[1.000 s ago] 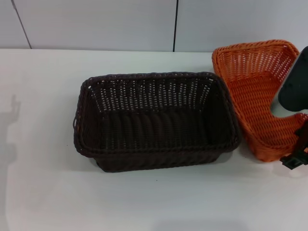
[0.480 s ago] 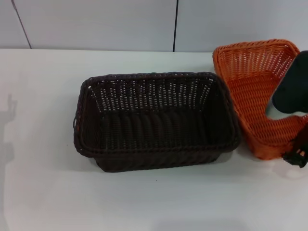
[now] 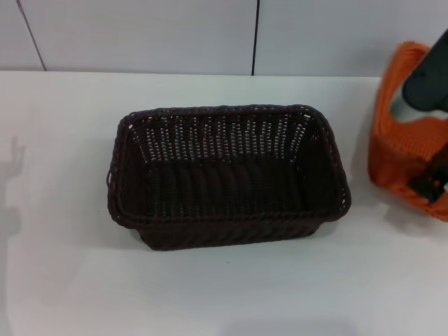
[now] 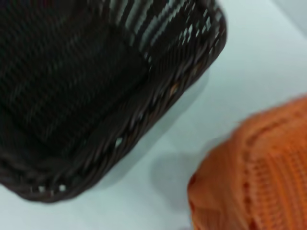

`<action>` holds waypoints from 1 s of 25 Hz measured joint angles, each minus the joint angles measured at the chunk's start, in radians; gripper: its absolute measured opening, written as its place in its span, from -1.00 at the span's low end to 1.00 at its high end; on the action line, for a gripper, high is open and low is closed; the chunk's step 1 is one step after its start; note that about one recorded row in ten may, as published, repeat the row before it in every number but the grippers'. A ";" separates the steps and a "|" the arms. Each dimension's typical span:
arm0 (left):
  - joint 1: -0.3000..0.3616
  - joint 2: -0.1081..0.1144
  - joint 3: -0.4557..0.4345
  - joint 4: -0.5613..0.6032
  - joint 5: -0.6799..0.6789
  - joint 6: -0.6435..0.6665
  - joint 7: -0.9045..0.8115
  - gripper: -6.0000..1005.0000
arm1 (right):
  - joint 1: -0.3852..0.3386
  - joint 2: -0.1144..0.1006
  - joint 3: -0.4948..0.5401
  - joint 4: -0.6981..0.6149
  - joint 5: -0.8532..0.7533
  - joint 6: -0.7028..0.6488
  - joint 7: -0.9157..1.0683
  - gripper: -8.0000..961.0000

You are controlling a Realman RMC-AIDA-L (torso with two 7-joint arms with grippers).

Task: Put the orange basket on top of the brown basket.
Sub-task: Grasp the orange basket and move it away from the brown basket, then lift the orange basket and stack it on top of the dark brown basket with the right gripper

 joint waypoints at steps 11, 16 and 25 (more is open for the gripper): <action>0.000 0.001 0.000 0.000 0.000 0.001 -0.006 0.54 | 0.108 -0.018 -0.039 0.218 0.000 0.089 -0.067 -0.68; 0.000 -0.004 0.000 0.000 0.000 -0.002 -0.008 0.54 | 0.156 -0.023 -0.052 0.306 0.000 0.136 -0.201 -0.68; -0.007 -0.010 0.005 0.007 0.000 -0.027 -0.012 0.54 | 0.085 -0.035 -0.239 0.419 0.000 0.148 -0.803 -0.68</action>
